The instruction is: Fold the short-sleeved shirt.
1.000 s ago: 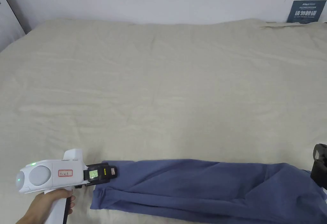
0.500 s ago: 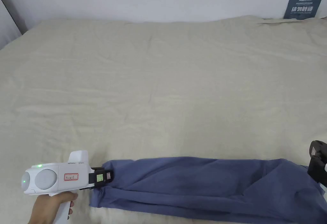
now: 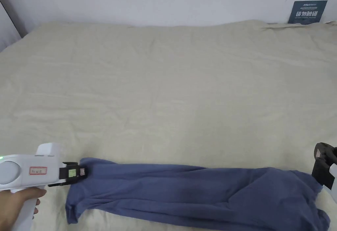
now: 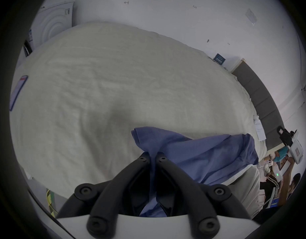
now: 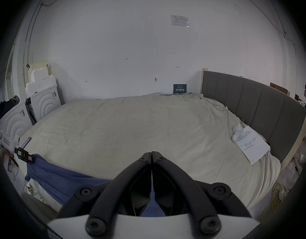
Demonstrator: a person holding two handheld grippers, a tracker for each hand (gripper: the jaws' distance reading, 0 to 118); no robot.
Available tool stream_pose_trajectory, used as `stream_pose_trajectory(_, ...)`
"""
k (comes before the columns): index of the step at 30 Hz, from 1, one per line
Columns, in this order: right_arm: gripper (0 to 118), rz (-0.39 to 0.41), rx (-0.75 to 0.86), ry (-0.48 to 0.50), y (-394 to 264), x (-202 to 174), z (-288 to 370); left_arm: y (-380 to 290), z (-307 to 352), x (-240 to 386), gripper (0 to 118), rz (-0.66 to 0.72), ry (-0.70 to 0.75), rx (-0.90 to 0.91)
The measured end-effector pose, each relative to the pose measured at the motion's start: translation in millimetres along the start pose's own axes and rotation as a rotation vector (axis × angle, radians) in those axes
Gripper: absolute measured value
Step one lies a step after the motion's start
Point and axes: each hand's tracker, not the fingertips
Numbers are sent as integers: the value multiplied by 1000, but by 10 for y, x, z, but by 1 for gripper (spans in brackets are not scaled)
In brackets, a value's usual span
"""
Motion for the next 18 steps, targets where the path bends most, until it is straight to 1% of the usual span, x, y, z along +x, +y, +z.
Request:
stream_pose_trajectory(3, 0, -3, -1, 6, 1, 16, 9, 22, 111, 18, 2, 28, 57, -11)
stream_pose_trajectory(7, 0, 1, 0, 14, -8, 37, 44, 45, 169, 370, 2, 7, 71, -24)
stream_pose_trajectory(11, 0, 1, 2, 18, -18, 81, 91, 98, 120, 933, 2, -57, -45, -48)
stream_pose_trajectory(12, 0, 2, 4, 18, -19, 92, 103, 104, 83, 1077, 2, -85, -76, -54)
stream_pose_trajectory(14, 0, -1, 8, 15, -29, 126, 129, 95, -10, 1429, 2, -182, -140, -80)
stream_pose_trajectory(18, 0, -15, 12, 9, -46, 196, 180, 60, -271, 1963, 2, -256, -194, -128)
